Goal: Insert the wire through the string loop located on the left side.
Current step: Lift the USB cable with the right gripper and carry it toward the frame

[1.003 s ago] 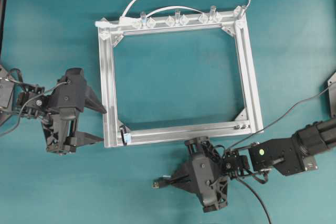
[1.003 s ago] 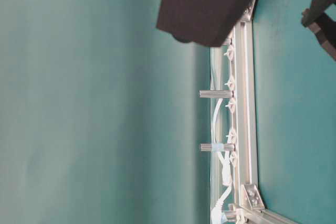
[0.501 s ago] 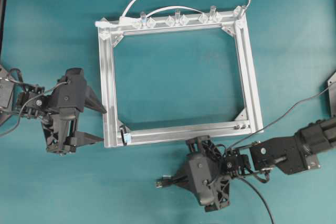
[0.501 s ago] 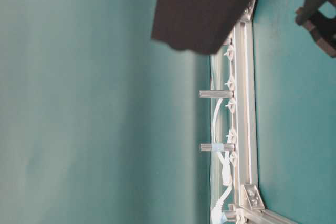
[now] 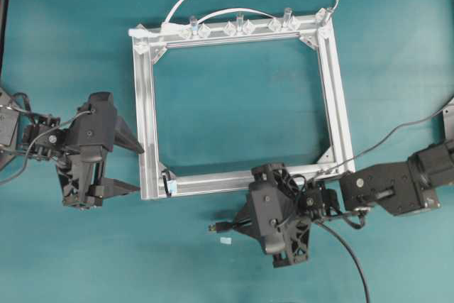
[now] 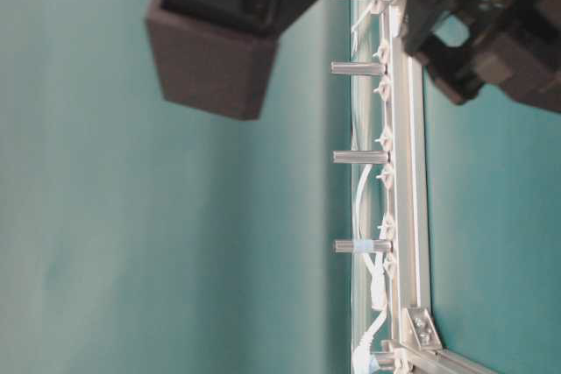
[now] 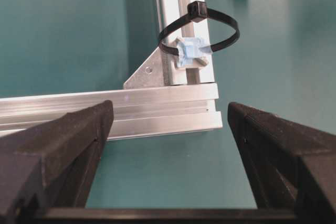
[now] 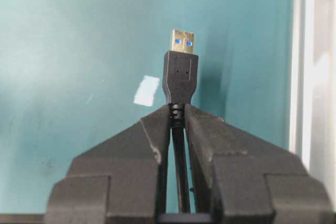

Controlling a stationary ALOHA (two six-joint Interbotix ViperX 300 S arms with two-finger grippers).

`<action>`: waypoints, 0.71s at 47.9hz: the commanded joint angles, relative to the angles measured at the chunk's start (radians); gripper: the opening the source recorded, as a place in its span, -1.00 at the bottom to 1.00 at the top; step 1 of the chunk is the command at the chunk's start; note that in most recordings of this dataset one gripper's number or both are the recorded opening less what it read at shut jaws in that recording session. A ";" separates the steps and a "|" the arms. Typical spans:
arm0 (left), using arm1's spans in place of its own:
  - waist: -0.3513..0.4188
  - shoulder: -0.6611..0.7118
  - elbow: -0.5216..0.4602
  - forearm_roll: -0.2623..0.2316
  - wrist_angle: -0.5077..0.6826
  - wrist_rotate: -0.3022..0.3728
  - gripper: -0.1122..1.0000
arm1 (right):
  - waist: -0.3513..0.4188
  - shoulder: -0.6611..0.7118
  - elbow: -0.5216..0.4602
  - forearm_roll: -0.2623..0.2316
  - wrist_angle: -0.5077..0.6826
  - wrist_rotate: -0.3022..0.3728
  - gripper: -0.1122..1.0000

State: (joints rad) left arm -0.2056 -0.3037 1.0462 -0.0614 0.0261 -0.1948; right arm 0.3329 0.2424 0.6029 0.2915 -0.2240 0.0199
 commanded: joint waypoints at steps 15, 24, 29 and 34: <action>-0.005 -0.005 -0.021 -0.002 -0.008 -0.002 0.82 | -0.043 -0.069 -0.008 -0.017 0.021 -0.003 -0.59; -0.005 -0.005 -0.021 -0.002 -0.008 -0.002 0.82 | -0.066 -0.084 -0.006 -0.035 0.037 -0.003 -0.59; -0.008 -0.005 -0.025 -0.002 -0.008 -0.002 0.82 | -0.072 -0.094 -0.003 -0.041 0.061 -0.003 -0.59; -0.008 -0.005 -0.025 -0.002 -0.008 -0.002 0.82 | -0.081 -0.103 0.002 -0.051 0.072 -0.003 -0.59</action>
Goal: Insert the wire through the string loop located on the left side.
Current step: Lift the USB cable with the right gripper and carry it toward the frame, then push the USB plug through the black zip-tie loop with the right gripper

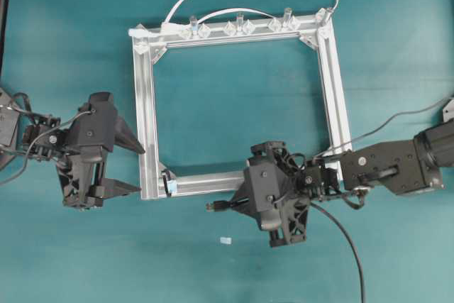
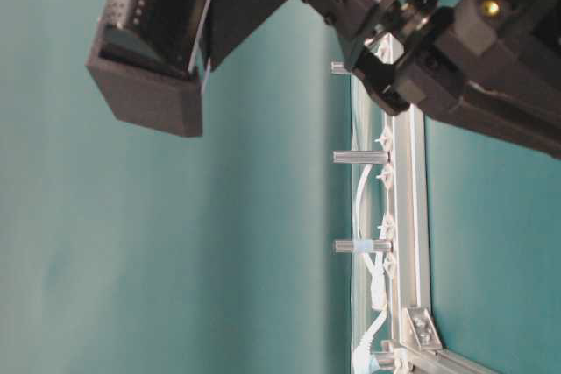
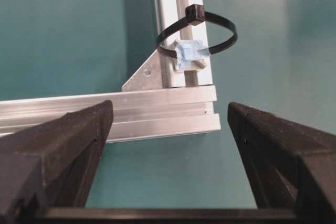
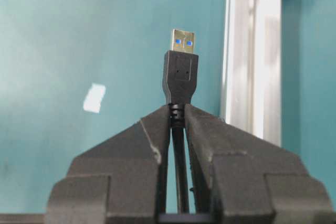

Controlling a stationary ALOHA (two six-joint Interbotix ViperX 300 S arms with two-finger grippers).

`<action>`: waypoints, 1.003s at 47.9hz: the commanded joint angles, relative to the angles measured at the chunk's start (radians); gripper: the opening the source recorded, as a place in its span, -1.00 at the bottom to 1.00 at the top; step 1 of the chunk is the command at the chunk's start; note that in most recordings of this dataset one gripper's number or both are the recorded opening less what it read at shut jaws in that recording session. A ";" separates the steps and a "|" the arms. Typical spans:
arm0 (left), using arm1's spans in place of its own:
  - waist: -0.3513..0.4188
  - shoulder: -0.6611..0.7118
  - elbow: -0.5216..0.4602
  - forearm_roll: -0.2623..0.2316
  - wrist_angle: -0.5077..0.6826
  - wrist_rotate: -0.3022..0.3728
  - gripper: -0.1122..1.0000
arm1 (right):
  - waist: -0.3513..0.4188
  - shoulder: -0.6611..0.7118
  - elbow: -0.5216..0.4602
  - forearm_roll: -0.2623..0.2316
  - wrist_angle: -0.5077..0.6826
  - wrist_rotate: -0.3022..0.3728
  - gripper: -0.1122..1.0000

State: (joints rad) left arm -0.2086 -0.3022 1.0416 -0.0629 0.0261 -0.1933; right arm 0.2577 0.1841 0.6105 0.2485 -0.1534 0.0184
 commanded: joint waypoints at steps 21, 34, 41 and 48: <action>-0.008 -0.006 -0.023 0.000 -0.006 -0.005 0.82 | -0.061 -0.054 -0.005 -0.054 0.003 -0.002 -0.59; -0.008 -0.005 -0.023 0.000 -0.006 -0.005 0.82 | -0.091 -0.055 -0.009 -0.063 0.003 -0.002 -0.59; -0.008 -0.006 -0.023 0.000 -0.006 -0.006 0.82 | -0.092 -0.055 -0.009 -0.064 0.003 -0.002 -0.59; -0.008 -0.006 -0.023 0.002 -0.005 -0.005 0.82 | -0.094 -0.055 -0.009 -0.064 0.003 -0.002 -0.59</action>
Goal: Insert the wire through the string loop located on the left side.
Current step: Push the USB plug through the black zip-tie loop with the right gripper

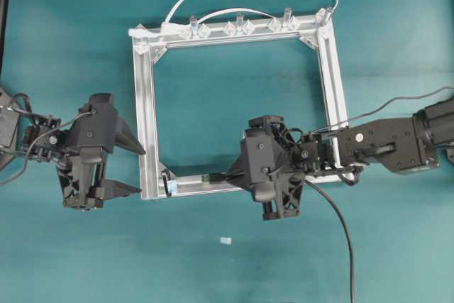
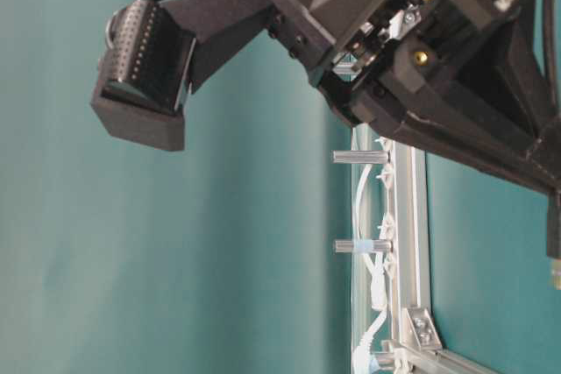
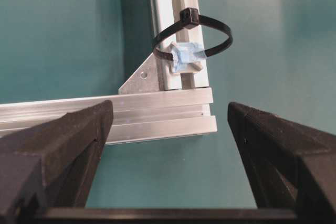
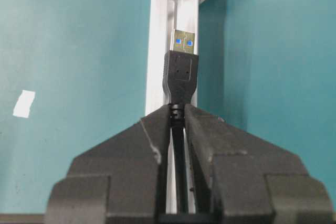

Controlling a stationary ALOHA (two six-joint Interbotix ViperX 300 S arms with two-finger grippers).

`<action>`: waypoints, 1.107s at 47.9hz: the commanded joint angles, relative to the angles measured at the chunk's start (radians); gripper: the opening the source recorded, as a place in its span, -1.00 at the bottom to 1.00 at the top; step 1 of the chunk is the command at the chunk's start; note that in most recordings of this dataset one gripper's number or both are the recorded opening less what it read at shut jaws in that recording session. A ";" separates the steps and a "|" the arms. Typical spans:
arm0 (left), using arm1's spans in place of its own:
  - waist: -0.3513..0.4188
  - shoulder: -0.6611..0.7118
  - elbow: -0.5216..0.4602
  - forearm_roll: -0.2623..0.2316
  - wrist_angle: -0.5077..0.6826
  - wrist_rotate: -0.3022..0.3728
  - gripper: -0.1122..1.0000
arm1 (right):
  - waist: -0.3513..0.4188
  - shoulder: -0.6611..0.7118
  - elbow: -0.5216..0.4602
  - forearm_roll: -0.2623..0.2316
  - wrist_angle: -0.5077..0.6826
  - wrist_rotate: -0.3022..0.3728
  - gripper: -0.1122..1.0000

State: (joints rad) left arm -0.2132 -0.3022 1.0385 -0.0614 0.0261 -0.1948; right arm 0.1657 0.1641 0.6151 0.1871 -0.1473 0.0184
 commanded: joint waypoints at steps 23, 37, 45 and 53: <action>-0.005 -0.006 -0.018 -0.002 -0.003 -0.003 0.82 | -0.002 -0.035 -0.018 -0.003 -0.003 -0.002 -0.59; -0.009 -0.006 -0.020 -0.002 -0.003 -0.005 0.82 | -0.002 -0.035 -0.020 -0.003 0.017 -0.002 -0.59; -0.009 -0.006 -0.020 -0.002 -0.003 -0.005 0.82 | -0.002 -0.029 -0.038 -0.003 0.018 -0.002 -0.59; -0.009 -0.006 -0.020 -0.002 -0.003 -0.005 0.82 | -0.002 -0.008 -0.071 -0.006 0.018 -0.002 -0.59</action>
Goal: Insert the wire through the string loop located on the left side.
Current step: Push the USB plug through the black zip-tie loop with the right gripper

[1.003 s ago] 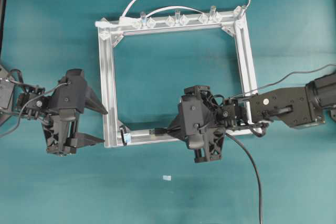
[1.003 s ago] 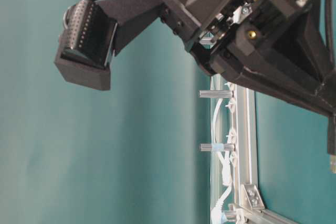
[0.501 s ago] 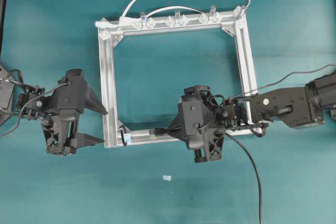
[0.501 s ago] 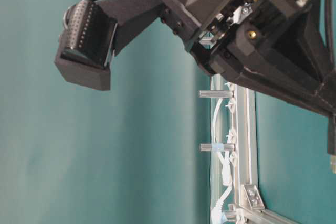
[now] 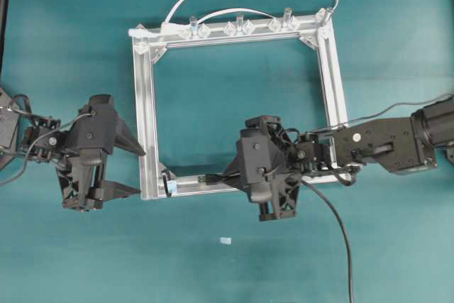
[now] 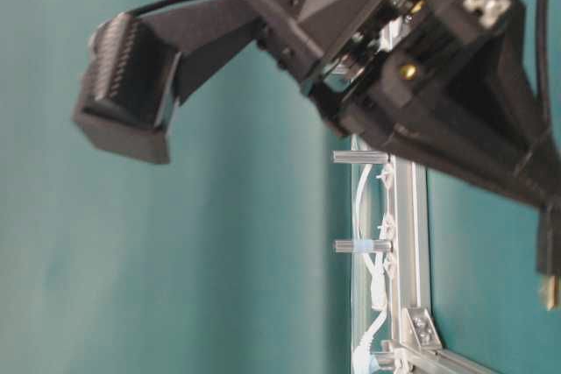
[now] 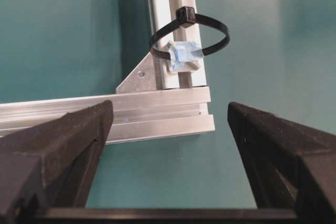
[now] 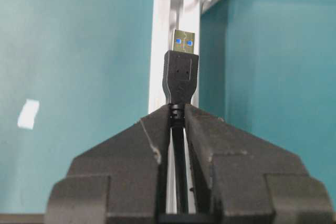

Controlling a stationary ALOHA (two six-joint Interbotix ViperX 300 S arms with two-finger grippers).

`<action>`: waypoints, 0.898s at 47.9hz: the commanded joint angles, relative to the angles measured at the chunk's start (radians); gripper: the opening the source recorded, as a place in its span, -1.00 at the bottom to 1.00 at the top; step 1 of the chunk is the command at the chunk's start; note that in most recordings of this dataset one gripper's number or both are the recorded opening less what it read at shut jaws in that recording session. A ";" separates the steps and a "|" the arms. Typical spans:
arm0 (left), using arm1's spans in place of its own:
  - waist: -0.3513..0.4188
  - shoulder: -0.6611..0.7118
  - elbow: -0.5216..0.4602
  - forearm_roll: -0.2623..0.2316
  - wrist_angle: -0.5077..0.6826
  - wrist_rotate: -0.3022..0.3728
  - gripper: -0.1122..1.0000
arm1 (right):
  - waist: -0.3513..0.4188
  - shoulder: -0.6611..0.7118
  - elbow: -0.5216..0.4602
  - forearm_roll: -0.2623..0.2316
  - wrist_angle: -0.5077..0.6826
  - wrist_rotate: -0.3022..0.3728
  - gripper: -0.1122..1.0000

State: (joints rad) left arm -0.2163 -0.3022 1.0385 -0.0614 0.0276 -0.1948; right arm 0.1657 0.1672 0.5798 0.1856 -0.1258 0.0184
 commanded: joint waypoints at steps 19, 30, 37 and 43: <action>-0.006 -0.005 -0.017 -0.002 -0.005 -0.005 0.82 | -0.005 0.060 -0.147 -0.051 0.025 -0.002 -0.59; -0.011 -0.006 -0.017 -0.002 -0.005 -0.006 0.82 | -0.011 0.087 -0.186 -0.051 0.031 -0.002 -0.59; -0.014 -0.006 -0.017 -0.002 -0.005 -0.006 0.82 | -0.020 0.104 -0.210 -0.051 0.031 -0.002 -0.59; -0.015 -0.006 -0.018 -0.002 -0.003 -0.006 0.82 | -0.026 0.117 -0.229 -0.051 0.031 -0.002 -0.59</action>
State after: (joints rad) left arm -0.2255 -0.3022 1.0385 -0.0629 0.0276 -0.1948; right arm 0.1427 0.2991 0.3850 0.1396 -0.0905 0.0184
